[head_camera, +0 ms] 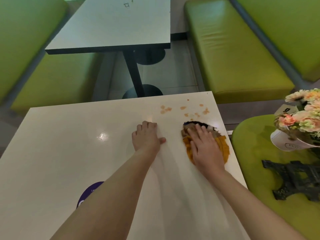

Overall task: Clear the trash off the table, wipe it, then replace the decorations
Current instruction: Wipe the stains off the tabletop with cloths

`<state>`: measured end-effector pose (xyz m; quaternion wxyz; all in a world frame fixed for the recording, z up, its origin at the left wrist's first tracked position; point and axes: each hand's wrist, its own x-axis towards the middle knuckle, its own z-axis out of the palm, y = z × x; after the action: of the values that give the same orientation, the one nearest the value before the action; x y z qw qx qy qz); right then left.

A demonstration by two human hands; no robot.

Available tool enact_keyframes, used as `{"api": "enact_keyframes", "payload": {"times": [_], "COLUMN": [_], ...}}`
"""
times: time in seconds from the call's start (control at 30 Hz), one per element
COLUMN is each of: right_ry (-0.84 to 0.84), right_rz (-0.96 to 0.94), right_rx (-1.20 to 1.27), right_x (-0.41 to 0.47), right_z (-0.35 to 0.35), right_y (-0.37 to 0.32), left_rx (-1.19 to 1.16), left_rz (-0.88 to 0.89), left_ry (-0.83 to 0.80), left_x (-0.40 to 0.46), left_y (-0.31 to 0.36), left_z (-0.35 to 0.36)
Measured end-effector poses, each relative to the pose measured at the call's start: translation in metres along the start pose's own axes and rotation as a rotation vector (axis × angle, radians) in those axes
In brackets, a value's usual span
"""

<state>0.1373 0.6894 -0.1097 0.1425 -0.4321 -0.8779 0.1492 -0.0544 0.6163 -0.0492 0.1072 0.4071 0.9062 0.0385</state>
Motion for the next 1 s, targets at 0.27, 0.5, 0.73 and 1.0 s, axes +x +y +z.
{"api": "enact_keyframes", "payload": {"times": [0.27,0.5,0.73,1.0], "right_ry": [0.082,0.037,0.144,0.182], "right_rz": [0.115,-0.068,0.119,-0.125], "right_rx": [0.076,0.141,0.18,0.165], "right_x": [0.043,0.014,0.07,0.019], "right_z": [-0.002,0.01,0.008,0.013], "right_y": [0.024,-0.008,0.008,-0.013], "left_rx": [-0.014,-0.028,-0.02,-0.025], "left_rz": [-0.004,-0.013,-0.007,-0.017], "left_ry": [0.018,0.018,0.024,0.025], "left_x": [0.004,0.007,0.005,0.005], "left_y": [-0.002,-0.004,-0.005,-0.006], "left_z": [0.003,0.001,0.002,0.007]}}
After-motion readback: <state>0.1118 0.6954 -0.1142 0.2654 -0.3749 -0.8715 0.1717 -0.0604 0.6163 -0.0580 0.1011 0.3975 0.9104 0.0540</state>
